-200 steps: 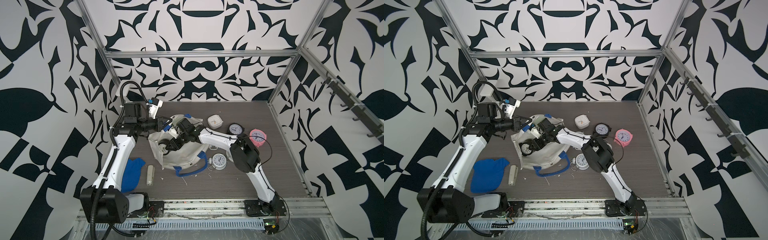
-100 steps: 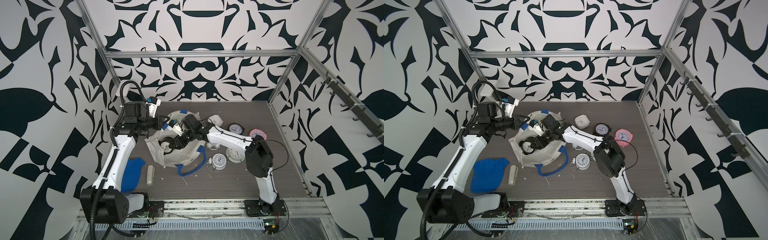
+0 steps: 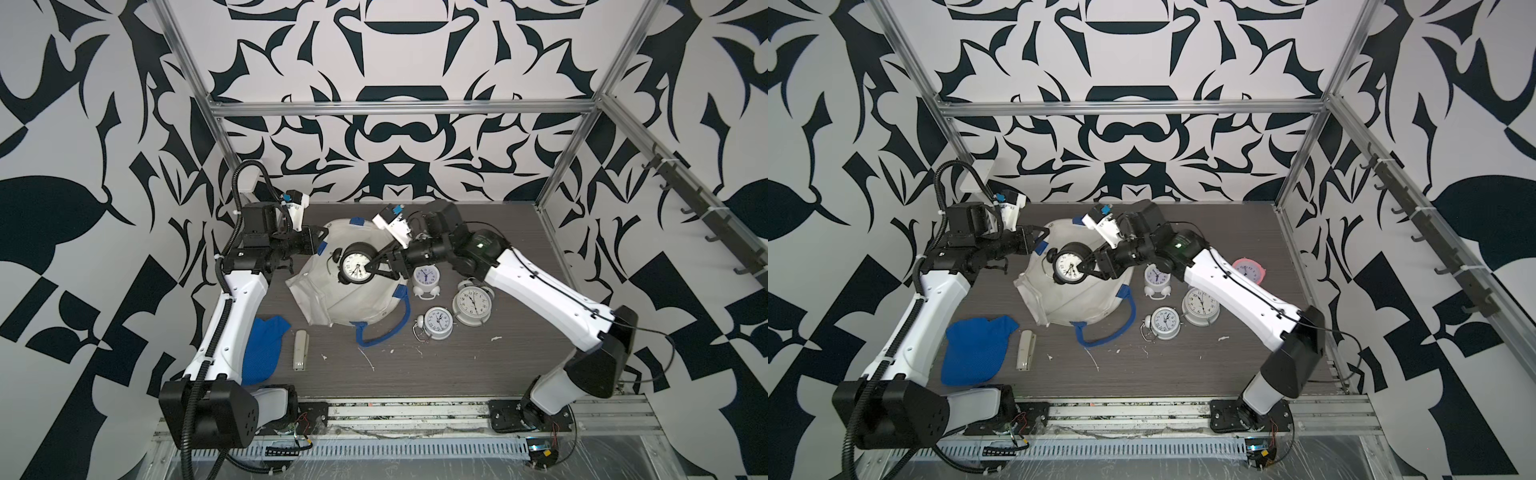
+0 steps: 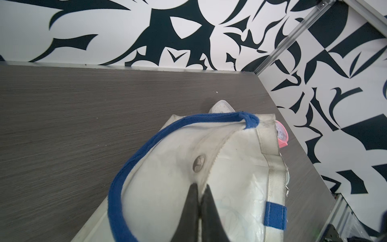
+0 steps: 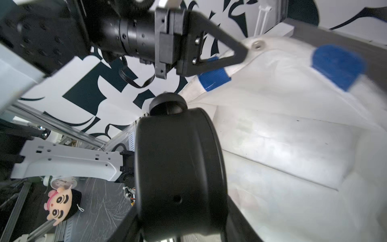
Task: Take the alarm clock out of the canvas bag
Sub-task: Pick up the alarm from the canvas bag, then place the canvas bag at the center of the board.
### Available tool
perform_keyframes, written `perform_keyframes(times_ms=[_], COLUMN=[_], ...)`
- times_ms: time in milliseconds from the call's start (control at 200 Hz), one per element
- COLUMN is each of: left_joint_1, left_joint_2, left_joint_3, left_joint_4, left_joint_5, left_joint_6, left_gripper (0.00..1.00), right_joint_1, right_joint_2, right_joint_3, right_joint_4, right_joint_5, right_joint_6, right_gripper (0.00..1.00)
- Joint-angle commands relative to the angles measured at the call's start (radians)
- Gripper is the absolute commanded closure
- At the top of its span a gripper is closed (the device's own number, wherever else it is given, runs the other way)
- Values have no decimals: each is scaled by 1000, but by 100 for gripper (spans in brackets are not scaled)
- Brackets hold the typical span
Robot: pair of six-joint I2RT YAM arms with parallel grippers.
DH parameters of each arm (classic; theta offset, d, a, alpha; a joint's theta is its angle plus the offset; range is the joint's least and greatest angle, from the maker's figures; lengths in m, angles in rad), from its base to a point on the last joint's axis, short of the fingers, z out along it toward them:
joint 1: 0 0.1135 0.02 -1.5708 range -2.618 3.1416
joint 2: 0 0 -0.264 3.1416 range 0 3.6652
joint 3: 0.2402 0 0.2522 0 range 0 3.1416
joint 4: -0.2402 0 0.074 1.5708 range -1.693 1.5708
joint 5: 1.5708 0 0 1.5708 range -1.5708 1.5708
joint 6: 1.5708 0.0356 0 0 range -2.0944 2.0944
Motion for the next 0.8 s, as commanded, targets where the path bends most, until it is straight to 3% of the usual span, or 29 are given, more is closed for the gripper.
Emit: perform_keyframes(times_ms=[0, 235, 480, 795], left_joint_1=[14, 28, 67, 113], left_joint_2=[19, 95, 231, 465], left_joint_3=[59, 116, 196, 362], left_joint_4=[2, -15, 44, 204], left_joint_5=[-17, -23, -33, -12], left_joint_6=[-50, -123, -290, -559], left_gripper=[100, 100, 100, 100], right_joint_1=[-69, -269, -519, -661], right_joint_2=[-113, -335, -532, -692], right_joint_3=[-32, -193, -382, -609], right_joint_4=[6, -33, -116, -229], right_joint_5=[-18, 46, 94, 244], right_joint_6=[88, 236, 363, 395], right_gripper=[62, 62, 63, 64])
